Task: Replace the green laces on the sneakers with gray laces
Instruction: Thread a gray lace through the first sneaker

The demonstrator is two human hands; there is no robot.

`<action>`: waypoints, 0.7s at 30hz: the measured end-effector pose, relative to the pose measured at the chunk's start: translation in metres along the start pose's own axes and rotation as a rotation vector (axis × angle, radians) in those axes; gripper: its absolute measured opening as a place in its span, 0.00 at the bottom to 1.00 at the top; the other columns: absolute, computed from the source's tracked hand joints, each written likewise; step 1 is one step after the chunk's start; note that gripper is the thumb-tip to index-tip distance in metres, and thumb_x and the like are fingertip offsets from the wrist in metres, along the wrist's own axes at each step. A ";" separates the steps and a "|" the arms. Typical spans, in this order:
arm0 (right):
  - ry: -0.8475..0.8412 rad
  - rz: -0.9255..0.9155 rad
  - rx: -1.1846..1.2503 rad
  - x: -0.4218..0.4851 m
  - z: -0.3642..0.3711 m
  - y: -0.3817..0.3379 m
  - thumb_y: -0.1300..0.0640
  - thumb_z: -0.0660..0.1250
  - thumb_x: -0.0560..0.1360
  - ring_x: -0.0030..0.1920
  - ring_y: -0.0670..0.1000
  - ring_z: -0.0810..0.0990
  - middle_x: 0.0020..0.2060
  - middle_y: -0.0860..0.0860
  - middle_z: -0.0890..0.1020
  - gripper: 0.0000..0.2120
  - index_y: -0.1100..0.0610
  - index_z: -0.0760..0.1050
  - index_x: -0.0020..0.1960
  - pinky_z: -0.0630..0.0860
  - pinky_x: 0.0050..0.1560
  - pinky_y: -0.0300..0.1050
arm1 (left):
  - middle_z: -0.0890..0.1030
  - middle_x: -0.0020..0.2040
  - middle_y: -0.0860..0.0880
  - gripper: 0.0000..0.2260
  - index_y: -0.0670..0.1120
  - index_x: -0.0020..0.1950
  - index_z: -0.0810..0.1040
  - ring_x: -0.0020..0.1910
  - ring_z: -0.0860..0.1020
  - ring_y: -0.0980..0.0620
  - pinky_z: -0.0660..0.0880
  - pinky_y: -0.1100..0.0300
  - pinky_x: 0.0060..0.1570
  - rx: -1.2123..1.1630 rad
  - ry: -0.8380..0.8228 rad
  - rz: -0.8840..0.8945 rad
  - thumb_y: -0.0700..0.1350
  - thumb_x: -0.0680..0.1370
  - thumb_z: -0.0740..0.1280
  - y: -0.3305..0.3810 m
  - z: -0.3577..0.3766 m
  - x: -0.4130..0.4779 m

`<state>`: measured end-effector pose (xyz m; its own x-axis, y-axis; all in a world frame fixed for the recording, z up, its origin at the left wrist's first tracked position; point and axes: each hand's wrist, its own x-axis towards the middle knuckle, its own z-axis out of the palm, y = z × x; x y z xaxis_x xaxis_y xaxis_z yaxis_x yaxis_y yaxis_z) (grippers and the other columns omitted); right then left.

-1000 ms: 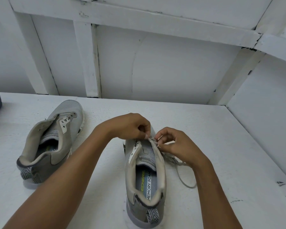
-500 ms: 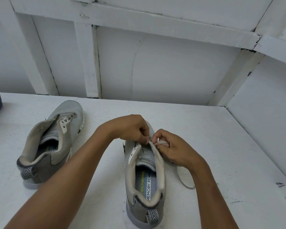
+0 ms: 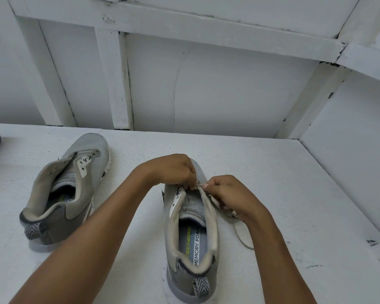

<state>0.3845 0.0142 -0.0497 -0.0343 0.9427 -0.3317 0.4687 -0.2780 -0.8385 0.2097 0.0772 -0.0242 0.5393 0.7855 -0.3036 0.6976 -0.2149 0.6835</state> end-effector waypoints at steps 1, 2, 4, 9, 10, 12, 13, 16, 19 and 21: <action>-0.005 0.049 0.020 0.000 -0.001 -0.001 0.55 0.68 0.78 0.22 0.47 0.60 0.23 0.48 0.66 0.14 0.54 0.73 0.34 0.55 0.26 0.37 | 0.83 0.38 0.44 0.06 0.41 0.40 0.85 0.35 0.74 0.53 0.71 0.56 0.40 0.018 0.004 0.005 0.41 0.74 0.69 0.000 0.000 0.000; -0.004 0.088 0.038 0.000 -0.002 -0.003 0.56 0.68 0.77 0.22 0.47 0.60 0.23 0.48 0.65 0.14 0.55 0.73 0.33 0.55 0.26 0.37 | 0.83 0.38 0.45 0.06 0.41 0.41 0.84 0.36 0.74 0.53 0.71 0.57 0.40 0.032 0.012 0.013 0.41 0.75 0.69 -0.001 -0.001 0.000; -0.005 0.152 0.099 0.001 -0.002 -0.005 0.59 0.66 0.76 0.21 0.47 0.59 0.22 0.48 0.63 0.15 0.56 0.70 0.31 0.54 0.26 0.38 | 0.82 0.37 0.50 0.05 0.43 0.43 0.84 0.36 0.75 0.55 0.71 0.59 0.40 0.029 0.042 0.033 0.41 0.76 0.69 -0.005 -0.003 -0.001; -0.013 0.246 0.181 0.006 -0.002 -0.004 0.59 0.65 0.74 0.20 0.46 0.58 0.22 0.48 0.63 0.12 0.56 0.71 0.31 0.57 0.26 0.37 | 0.82 0.43 0.51 0.08 0.49 0.47 0.82 0.39 0.77 0.56 0.75 0.60 0.42 -0.057 0.194 0.036 0.38 0.76 0.66 -0.017 -0.008 -0.007; -0.015 0.240 0.167 0.005 -0.002 -0.006 0.59 0.65 0.74 0.20 0.47 0.60 0.22 0.48 0.63 0.12 0.57 0.71 0.32 0.58 0.25 0.35 | 0.82 0.44 0.49 0.08 0.49 0.47 0.82 0.38 0.76 0.57 0.73 0.62 0.40 -0.062 0.225 0.036 0.38 0.76 0.66 -0.020 -0.010 -0.008; -0.018 0.205 0.131 0.004 -0.004 -0.006 0.60 0.66 0.74 0.21 0.48 0.63 0.24 0.50 0.66 0.11 0.58 0.72 0.33 0.61 0.24 0.35 | 0.82 0.46 0.48 0.08 0.49 0.48 0.81 0.36 0.74 0.57 0.70 0.65 0.37 -0.073 0.266 0.037 0.37 0.76 0.66 -0.023 -0.013 -0.011; -0.018 0.173 0.090 0.004 -0.006 -0.006 0.61 0.66 0.74 0.23 0.48 0.66 0.26 0.52 0.69 0.09 0.59 0.72 0.35 0.63 0.24 0.36 | 0.82 0.46 0.48 0.08 0.49 0.47 0.81 0.35 0.73 0.58 0.70 0.65 0.36 -0.080 0.278 0.037 0.37 0.76 0.66 -0.025 -0.015 -0.012; 0.040 0.027 -0.119 0.006 -0.007 -0.003 0.61 0.68 0.74 0.36 0.48 0.75 0.38 0.50 0.79 0.02 0.57 0.76 0.43 0.71 0.37 0.42 | 0.81 0.44 0.50 0.08 0.51 0.46 0.81 0.31 0.72 0.62 0.69 0.67 0.35 -0.096 0.298 0.036 0.38 0.77 0.66 -0.026 -0.019 -0.013; 0.070 -0.097 -0.149 0.005 -0.008 -0.001 0.58 0.67 0.77 0.43 0.45 0.78 0.44 0.46 0.82 0.02 0.53 0.79 0.47 0.71 0.43 0.41 | 0.80 0.42 0.52 0.08 0.51 0.45 0.81 0.28 0.72 0.65 0.68 0.68 0.34 -0.099 0.295 0.045 0.38 0.77 0.67 -0.025 -0.018 -0.012; 0.034 -0.159 -0.205 0.005 -0.005 -0.002 0.52 0.67 0.78 0.43 0.44 0.79 0.44 0.45 0.82 0.05 0.52 0.79 0.46 0.72 0.43 0.40 | 0.80 0.42 0.52 0.08 0.51 0.45 0.81 0.30 0.73 0.63 0.70 0.65 0.37 -0.093 0.290 0.055 0.38 0.77 0.67 -0.024 -0.016 -0.011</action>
<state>0.3883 0.0199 -0.0474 -0.0937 0.9783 -0.1849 0.6291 -0.0858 -0.7725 0.1796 0.0828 -0.0263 0.4086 0.9099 -0.0713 0.6176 -0.2181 0.7556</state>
